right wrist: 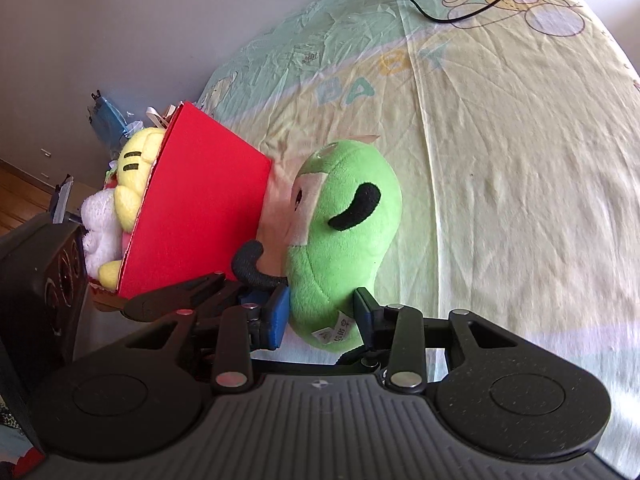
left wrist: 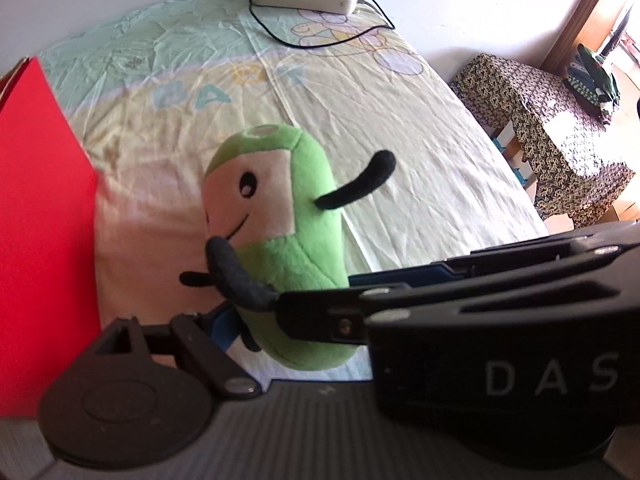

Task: Organize objects
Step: 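Close the right tool on the green pear plush's body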

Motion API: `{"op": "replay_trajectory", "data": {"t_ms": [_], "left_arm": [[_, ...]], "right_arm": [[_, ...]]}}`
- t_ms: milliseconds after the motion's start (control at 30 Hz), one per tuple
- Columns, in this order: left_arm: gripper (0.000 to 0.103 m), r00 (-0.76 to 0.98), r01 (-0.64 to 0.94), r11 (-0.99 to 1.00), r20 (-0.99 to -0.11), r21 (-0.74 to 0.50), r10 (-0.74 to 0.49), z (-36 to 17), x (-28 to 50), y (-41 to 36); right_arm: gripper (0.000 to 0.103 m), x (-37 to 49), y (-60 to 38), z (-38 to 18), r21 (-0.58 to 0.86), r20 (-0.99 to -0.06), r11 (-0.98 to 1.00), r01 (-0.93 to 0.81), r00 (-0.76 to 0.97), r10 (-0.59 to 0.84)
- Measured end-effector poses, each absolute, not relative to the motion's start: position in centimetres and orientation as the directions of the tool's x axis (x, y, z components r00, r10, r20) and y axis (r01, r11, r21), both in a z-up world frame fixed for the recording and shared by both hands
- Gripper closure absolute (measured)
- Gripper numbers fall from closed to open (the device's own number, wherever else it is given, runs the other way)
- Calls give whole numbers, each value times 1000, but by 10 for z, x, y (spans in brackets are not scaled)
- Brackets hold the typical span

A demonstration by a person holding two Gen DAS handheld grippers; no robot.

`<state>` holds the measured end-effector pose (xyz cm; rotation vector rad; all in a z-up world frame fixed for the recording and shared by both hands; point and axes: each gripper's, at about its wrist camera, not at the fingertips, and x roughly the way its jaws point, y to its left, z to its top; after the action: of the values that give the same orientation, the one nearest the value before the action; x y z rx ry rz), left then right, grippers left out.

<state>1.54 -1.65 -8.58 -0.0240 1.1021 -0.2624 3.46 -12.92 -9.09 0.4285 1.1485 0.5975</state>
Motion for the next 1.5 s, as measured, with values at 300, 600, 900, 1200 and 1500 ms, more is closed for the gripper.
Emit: {"op": "replay_trajectory", "data": {"t_ms": [300, 600, 900, 1200, 1500], "left_arm": [[21, 404, 221, 962, -883, -159, -239, -85, 2, -27], [13, 406, 197, 965, -882, -173, -240, -84, 5, -25], [8, 425, 181, 957, -859, -228, -285, -71, 16, -11], [10, 410, 164, 963, -874, -213, -263, -82, 38, -9], [19, 394, 156, 961, -878, -228, -272, -88, 43, -9]], "right_arm": [[59, 20, -135, -92, 597, -720, 780, -185, 305, 623], [51, 22, -144, -85, 596, -707, 782, -181, 342, 619], [40, 40, -153, -90, 612, -702, 777, -150, 349, 621], [42, 58, -154, -103, 639, -697, 758, -130, 320, 642], [44, 64, -155, -110, 662, -687, 741, -113, 302, 660]]}}
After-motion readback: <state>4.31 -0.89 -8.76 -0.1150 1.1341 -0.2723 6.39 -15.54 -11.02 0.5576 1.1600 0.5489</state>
